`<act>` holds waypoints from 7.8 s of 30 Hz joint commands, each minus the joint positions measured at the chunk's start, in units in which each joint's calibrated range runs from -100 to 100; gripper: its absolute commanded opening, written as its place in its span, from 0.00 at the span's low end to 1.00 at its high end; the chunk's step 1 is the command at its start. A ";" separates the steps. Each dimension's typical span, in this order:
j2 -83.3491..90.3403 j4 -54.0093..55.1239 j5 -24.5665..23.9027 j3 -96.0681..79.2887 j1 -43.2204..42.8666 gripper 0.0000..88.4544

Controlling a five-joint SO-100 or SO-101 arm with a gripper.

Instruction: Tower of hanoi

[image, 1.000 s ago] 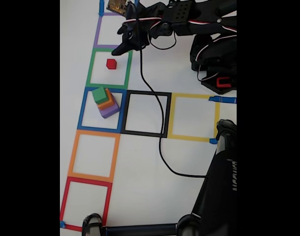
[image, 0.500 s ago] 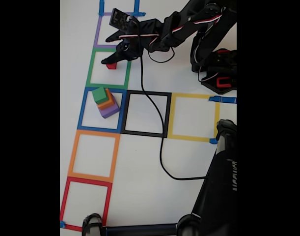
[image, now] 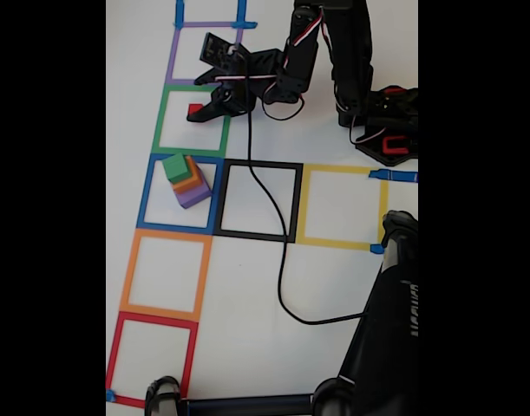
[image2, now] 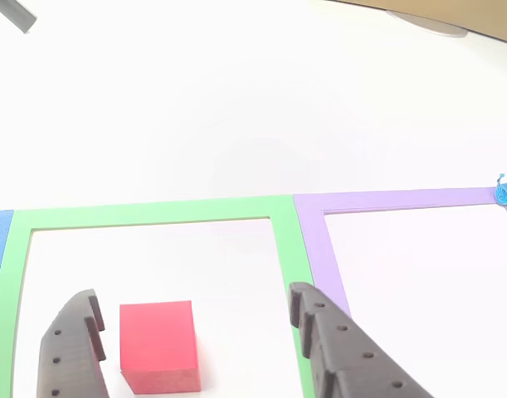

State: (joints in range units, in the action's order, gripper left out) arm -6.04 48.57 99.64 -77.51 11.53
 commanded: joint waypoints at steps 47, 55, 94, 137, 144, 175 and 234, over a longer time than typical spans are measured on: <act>-9.67 9.24 0.36 1.69 -7.60 0.15; -9.75 9.08 0.36 2.42 -6.93 0.11; 44.75 -77.23 0.36 26.78 -12.77 0.05; 53.55 -81.52 0.36 28.24 -33.96 0.05; 47.58 -63.63 0.36 17.24 -35.88 0.05; 34.42 -49.30 0.36 13.78 -36.93 0.05; 50.08 -63.71 0.36 23.78 -36.46 0.06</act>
State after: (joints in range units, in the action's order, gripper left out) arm 39.97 -3.67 100.00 -62.55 -24.99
